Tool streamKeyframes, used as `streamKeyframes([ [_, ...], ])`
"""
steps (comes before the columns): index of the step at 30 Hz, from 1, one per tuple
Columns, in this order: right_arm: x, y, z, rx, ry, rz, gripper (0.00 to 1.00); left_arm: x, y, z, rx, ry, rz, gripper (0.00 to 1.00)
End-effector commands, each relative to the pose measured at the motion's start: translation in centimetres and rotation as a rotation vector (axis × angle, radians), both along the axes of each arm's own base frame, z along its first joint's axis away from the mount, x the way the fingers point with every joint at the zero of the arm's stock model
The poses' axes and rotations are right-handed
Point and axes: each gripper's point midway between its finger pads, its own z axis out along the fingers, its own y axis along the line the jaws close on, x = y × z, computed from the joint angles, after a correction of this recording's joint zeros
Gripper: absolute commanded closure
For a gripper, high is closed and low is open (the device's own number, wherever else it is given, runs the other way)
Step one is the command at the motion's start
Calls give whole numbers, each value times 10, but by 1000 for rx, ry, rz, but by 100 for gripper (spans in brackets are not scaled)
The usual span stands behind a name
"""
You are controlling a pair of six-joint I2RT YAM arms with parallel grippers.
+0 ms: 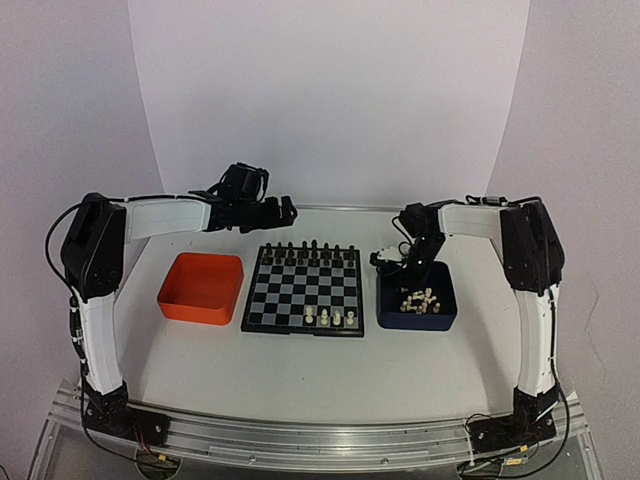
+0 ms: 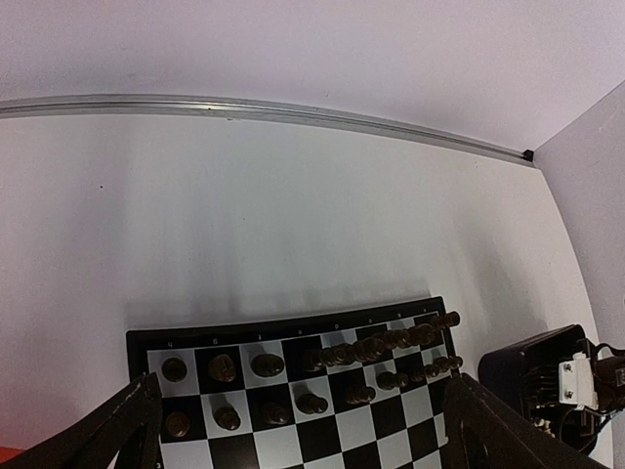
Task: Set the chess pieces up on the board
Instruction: Pick up the chess piece from the storage box.
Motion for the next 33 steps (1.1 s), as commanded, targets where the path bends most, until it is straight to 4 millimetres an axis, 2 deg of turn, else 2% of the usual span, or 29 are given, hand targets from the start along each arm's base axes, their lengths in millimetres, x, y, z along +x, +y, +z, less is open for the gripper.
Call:
streamKeyframes([
  [1,-9,-13,5,-63,1,2,72,-3,-1,42,-65,-77,-9,0],
  [5,-9,-15,9,-67,-6,-5,74,-3,-1,42,-63,-77,-10,0],
  [13,-12,-10,10,-42,8,-20,85,-4,-1,43,-63,-81,-12,0],
  [19,-13,-8,16,-19,3,-15,100,-5,0,46,-64,-89,-13,0],
  [23,-13,-6,21,-8,-4,-10,100,-6,0,49,-70,-99,-14,0],
  [27,-11,-3,33,15,-28,-6,100,-10,-5,52,-92,-98,-47,0],
  [33,-3,11,68,105,-97,11,100,-16,-9,62,-128,-122,-82,0],
])
